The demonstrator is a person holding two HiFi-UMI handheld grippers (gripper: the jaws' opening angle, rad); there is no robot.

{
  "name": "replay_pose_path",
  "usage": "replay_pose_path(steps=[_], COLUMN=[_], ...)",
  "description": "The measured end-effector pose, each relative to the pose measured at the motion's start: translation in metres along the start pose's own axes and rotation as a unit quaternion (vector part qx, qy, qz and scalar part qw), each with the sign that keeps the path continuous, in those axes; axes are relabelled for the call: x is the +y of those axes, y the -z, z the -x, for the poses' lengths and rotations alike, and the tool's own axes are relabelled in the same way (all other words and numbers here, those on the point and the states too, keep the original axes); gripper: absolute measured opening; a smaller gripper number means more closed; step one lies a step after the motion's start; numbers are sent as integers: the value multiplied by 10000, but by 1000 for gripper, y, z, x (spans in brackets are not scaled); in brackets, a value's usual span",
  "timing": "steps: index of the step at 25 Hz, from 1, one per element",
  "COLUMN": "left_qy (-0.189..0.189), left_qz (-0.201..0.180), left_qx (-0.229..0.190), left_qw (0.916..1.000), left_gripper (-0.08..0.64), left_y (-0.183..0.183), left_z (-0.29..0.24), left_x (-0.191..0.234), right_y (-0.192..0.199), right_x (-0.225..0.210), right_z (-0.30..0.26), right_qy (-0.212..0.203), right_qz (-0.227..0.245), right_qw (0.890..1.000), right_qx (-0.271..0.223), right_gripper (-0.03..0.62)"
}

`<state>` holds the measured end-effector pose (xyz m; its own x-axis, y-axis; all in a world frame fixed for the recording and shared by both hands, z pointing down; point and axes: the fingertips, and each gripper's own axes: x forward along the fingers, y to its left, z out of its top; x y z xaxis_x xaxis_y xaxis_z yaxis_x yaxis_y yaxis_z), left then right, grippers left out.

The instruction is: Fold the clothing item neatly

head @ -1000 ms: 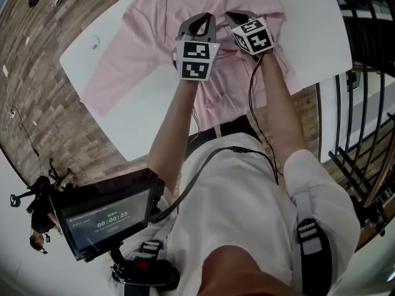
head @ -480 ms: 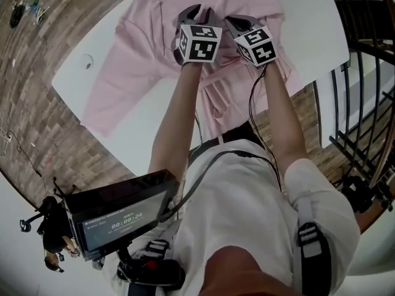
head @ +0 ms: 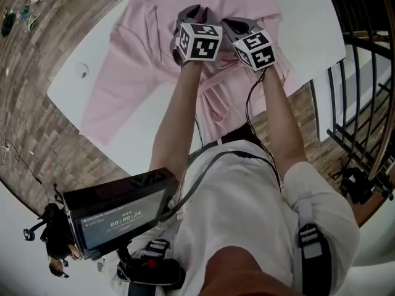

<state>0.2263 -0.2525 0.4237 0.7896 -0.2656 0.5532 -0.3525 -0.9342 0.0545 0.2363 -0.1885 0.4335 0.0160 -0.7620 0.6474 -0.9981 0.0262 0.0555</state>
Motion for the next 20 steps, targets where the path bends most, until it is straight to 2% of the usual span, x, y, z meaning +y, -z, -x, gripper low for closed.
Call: replay_pose_path(steps=[2, 7, 13, 18, 20], left_qy=[-29, -81, -446, -882, -949], left_qz=[-94, 38, 585, 881, 985], left_qx=[68, -97, -651, -856, -833], left_qw=[9999, 9999, 9952, 9885, 9871], left_gripper=[20, 15, 15, 14, 12], left_y=[0, -5, -34, -26, -18], left_z=[-1, 10, 58, 79, 82], left_x=[1, 9, 44, 75, 82], right_y=[0, 1, -17, -15, -12], right_x=[0, -1, 3, 4, 3], right_z=[0, 0, 12, 11, 9], right_qy=[5, -37, -6, 2, -1], right_qz=[-13, -76, -47, -48, -77], right_qw=[10000, 10000, 10000, 10000, 9999], right_qx=[-2, 4, 41, 54, 70], right_gripper=[6, 6, 6, 6, 6])
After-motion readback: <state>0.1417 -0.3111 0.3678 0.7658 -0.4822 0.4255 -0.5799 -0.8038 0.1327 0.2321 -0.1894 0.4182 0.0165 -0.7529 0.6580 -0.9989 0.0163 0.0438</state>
